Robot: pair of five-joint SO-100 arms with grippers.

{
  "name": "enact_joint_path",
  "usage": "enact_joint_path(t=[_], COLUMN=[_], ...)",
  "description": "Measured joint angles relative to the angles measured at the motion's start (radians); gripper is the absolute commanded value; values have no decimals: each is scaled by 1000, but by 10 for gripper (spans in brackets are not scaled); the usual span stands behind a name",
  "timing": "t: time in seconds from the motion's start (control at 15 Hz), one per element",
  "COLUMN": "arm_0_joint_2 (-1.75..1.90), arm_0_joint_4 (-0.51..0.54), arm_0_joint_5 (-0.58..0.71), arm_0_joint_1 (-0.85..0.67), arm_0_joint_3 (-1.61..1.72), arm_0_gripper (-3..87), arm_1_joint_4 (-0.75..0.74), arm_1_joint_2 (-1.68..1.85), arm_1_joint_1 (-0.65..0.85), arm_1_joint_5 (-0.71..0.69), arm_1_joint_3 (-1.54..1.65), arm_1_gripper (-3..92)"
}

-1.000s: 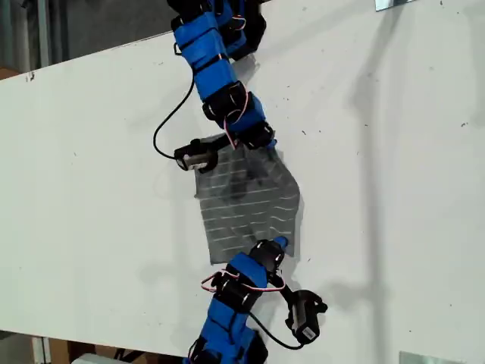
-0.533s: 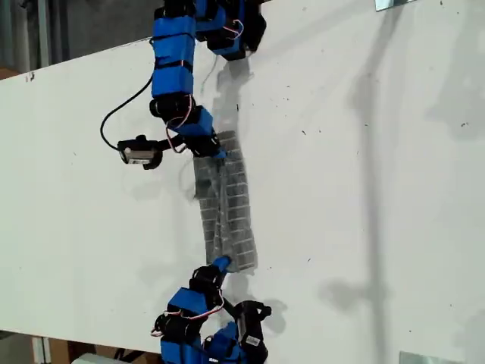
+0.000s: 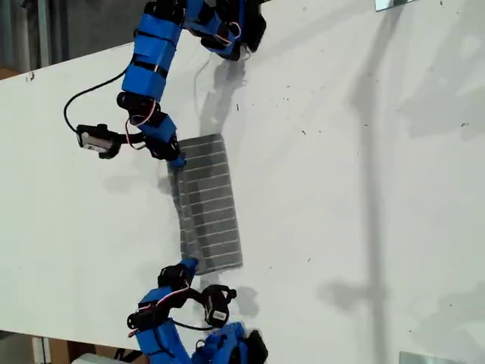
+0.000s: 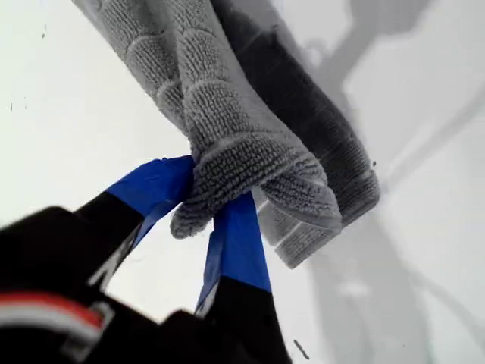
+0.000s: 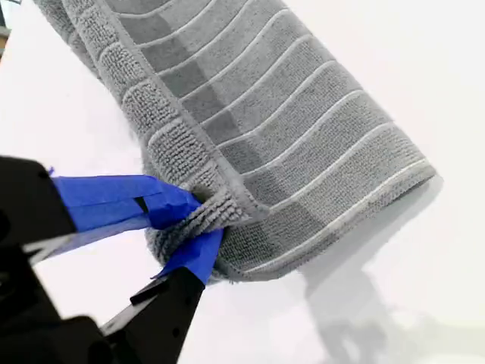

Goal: Grasp corners of a square towel and fold twice.

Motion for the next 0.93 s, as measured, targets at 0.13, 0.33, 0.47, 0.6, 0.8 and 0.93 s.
enact_joint_path(t=[0.13, 0.33, 0.47, 0.6, 0.8, 0.93], arm_0_joint_2=[-140, -413, -480, -474, -457, -405], arm_0_joint_4=[34, 126, 144, 164, 207, 204], arm_0_joint_5=[72, 163, 156, 120, 60, 20], arm_0_joint_1=[-91, -206, -201, -117, 37, 78], arm_0_joint_3=[-118, -373, -410, -411, -360, -282], arm_0_gripper=[0, 0, 0, 0, 0, 0], arm_1_joint_4=[-34, -35, -18, 32, 190, 249], arm_1_joint_2=[-92, -249, -282, -282, -282, -282], arm_1_joint_1=[71, 167, 163, 121, 34, -26], arm_1_joint_5=[-35, -71, -72, -72, -83, -84], arm_1_joint_3=[-6, -98, -101, -101, -106, -107], arm_1_gripper=[-1, -1, -1, -1, -1, -1])
